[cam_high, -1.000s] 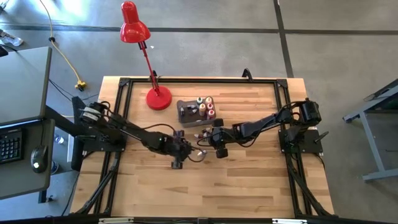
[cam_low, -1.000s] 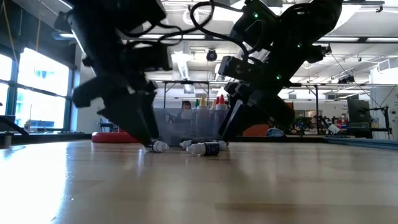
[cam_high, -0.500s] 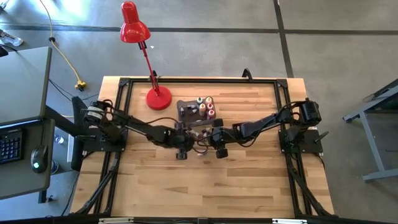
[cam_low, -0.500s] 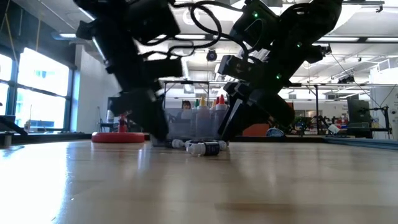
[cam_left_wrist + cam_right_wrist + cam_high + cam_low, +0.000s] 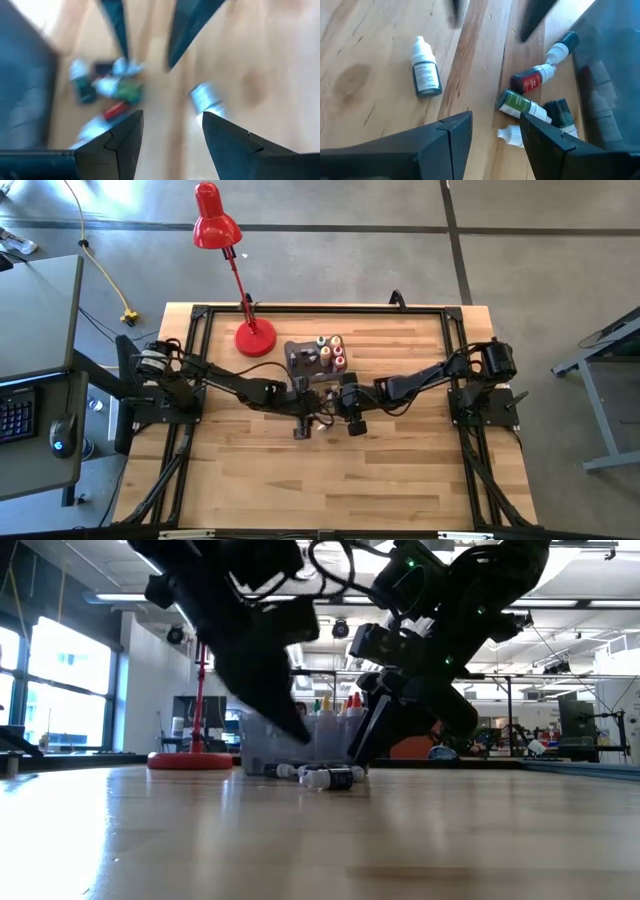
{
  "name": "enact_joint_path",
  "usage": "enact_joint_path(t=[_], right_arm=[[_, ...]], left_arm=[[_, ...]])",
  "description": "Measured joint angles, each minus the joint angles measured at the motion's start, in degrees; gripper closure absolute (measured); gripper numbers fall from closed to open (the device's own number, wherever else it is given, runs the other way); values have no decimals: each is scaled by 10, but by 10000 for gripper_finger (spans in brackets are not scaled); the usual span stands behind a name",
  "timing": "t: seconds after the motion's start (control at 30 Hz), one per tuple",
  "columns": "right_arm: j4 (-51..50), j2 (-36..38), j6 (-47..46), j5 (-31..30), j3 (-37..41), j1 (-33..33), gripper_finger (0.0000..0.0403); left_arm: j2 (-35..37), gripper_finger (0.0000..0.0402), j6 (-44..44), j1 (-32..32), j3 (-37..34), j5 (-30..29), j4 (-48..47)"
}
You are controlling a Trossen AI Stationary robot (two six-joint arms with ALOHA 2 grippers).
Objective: Pick & Place food coloring
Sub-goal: Put the bottom small black food coloring bottle into the bin
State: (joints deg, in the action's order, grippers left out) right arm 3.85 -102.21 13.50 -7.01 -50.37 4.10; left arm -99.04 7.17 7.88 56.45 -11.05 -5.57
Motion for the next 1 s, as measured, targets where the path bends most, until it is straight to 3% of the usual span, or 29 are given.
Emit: enact_joint_path(t=[0.13, 0.33, 0.47, 0.67, 1.0], right_arm=[[3, 0, 0, 0, 0, 0, 244], [-1, 0, 3, 0, 0, 0, 246], [-5, 0, 2, 0, 0, 0, 246], [-8, 0, 1, 9, 0, 0, 246], [-3, 0, 0, 14, 0, 0, 246]], left_arm=[[-4, 202, 104, 5, 0, 27, 49], [-33, 202, 191, 27, 1, -3, 75], [-56, 202, 186, 54, 0, -7, 113], [-60, 202, 186, 76, 1, -101, 110], [-99, 202, 190, 75, 1, -110, 123]])
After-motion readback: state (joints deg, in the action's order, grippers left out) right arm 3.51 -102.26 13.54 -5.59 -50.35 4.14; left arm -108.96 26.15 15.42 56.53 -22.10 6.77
